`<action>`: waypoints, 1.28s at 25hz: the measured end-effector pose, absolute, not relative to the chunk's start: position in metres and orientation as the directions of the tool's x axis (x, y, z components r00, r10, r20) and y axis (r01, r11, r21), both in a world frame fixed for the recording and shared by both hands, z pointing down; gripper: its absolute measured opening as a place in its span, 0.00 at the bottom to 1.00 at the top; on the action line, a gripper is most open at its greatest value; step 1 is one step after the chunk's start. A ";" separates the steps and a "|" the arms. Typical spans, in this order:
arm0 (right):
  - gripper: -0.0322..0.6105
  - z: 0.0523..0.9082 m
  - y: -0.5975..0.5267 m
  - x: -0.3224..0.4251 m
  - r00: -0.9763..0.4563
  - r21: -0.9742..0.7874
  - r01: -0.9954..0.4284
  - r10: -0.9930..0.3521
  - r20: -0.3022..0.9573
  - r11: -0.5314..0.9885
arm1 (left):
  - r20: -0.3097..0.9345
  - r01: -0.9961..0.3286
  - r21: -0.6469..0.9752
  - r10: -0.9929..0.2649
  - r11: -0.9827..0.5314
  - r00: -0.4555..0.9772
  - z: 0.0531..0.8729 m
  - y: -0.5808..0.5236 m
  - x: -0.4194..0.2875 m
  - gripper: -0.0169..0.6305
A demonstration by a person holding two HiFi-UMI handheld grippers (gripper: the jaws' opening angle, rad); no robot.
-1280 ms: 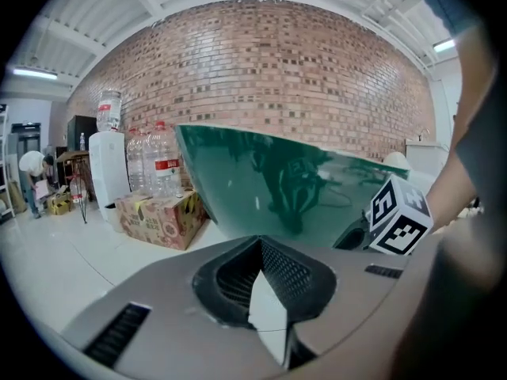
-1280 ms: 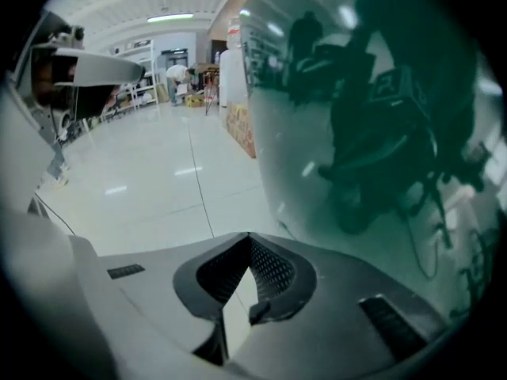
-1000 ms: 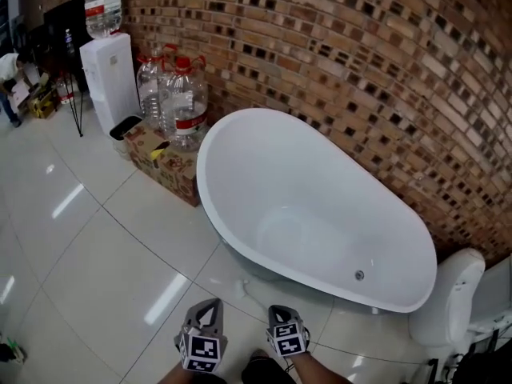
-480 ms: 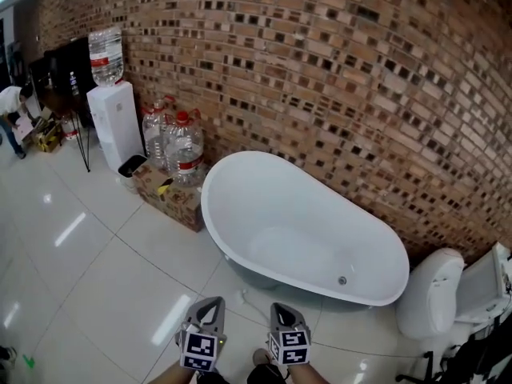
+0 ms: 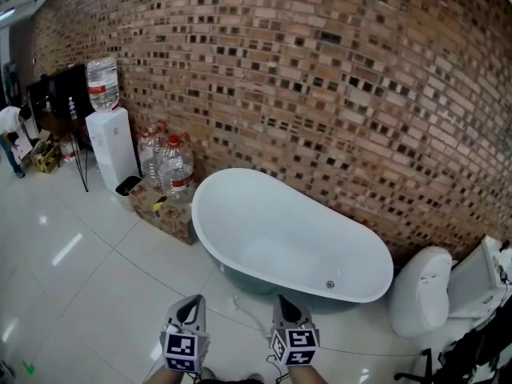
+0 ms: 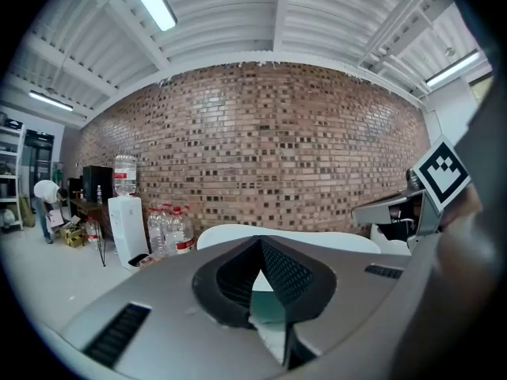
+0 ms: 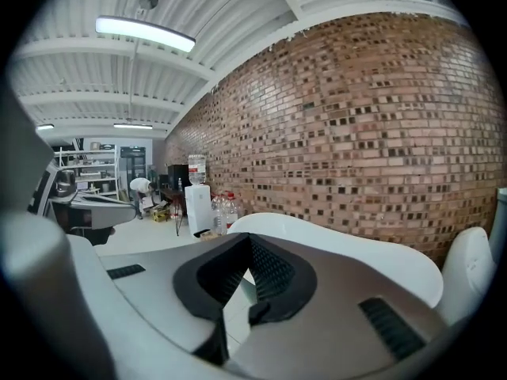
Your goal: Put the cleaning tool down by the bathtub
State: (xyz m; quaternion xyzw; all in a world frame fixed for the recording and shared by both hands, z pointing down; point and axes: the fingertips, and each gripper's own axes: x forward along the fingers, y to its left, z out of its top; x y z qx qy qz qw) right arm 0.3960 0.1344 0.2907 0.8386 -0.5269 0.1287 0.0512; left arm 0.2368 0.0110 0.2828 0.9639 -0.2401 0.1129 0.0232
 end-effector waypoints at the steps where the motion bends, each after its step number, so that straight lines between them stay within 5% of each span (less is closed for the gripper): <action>1: 0.07 0.280 0.142 0.397 0.411 -0.051 -0.898 -0.877 0.249 -0.436 | 0.219 -0.483 0.000 -0.471 -0.876 0.855 0.275 0.020 0.236 0.03; 14: 0.07 0.196 0.218 0.388 0.414 -0.102 -0.902 -0.908 0.068 -0.419 | 0.111 -0.525 0.021 -0.520 -0.851 0.847 0.213 0.104 0.220 0.03; 32: 0.07 0.199 0.236 0.360 0.440 -0.122 -0.885 -0.893 0.094 -0.449 | 0.090 -0.487 0.002 -0.485 -0.873 0.870 0.200 0.119 0.199 0.03</action>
